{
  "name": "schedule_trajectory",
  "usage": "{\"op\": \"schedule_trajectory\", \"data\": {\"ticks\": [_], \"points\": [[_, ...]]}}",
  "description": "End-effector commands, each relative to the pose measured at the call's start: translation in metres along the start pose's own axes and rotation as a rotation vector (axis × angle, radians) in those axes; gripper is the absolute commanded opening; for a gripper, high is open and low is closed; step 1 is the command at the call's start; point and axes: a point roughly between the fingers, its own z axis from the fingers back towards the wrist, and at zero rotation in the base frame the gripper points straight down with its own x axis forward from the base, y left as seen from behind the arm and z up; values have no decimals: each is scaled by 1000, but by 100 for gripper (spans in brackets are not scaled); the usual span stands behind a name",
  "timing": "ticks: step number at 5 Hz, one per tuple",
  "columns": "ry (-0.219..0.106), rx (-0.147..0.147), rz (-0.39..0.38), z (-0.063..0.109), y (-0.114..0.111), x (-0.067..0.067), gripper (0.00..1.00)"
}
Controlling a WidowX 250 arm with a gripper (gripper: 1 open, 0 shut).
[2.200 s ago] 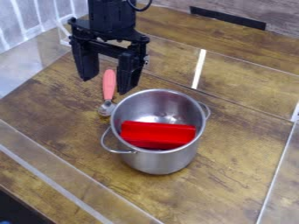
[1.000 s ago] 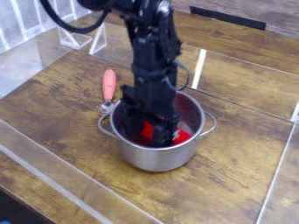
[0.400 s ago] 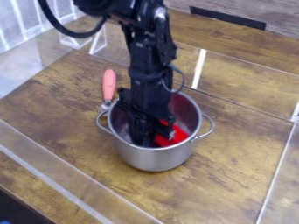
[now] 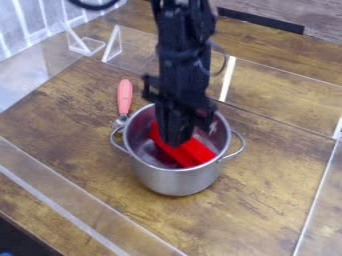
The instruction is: Remove the red object from the silver pot and put it on the table
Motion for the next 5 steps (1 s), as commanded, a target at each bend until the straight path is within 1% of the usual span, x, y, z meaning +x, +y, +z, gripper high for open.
{"op": "schedule_trajectory", "data": {"ticks": [1,3,4,5], "points": [[-96,1,-46,32,2,15,100],[-110,2,-7,10,10,28,100],[-115,-2,-30,7,27,29,100],[-118,-4,-60,10,38,28,100]]}}
